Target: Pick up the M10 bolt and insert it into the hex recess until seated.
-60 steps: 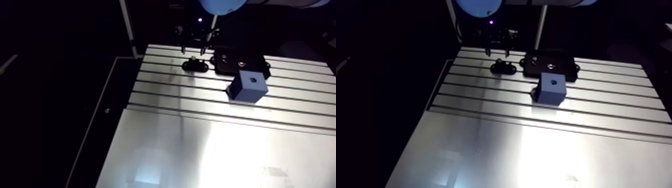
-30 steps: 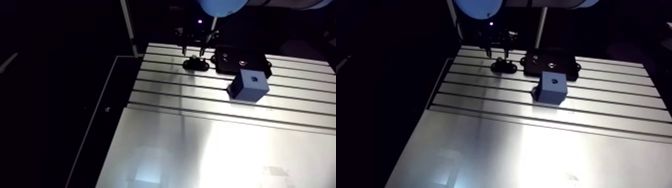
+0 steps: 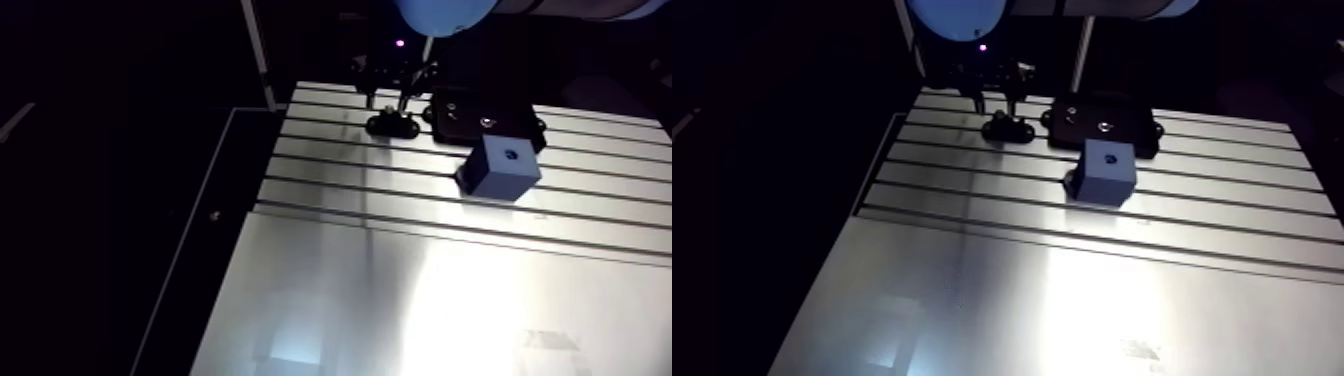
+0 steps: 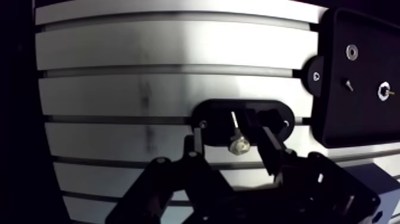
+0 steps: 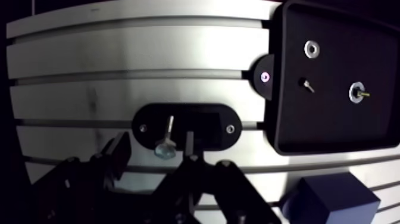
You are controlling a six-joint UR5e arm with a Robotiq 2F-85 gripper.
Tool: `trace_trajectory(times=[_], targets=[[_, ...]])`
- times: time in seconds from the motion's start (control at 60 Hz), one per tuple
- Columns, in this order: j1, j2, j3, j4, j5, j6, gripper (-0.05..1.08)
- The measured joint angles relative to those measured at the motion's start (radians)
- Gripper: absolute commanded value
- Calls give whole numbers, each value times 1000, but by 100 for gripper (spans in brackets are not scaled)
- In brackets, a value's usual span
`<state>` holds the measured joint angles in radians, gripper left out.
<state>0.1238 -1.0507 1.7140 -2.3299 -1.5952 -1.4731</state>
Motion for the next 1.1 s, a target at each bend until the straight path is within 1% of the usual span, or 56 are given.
trace_trajectory(times=[0.9, 1.1], targets=[[0, -8, 9, -3, -4, -2, 48], [0, -9, 10, -3, -13, -2, 50]])
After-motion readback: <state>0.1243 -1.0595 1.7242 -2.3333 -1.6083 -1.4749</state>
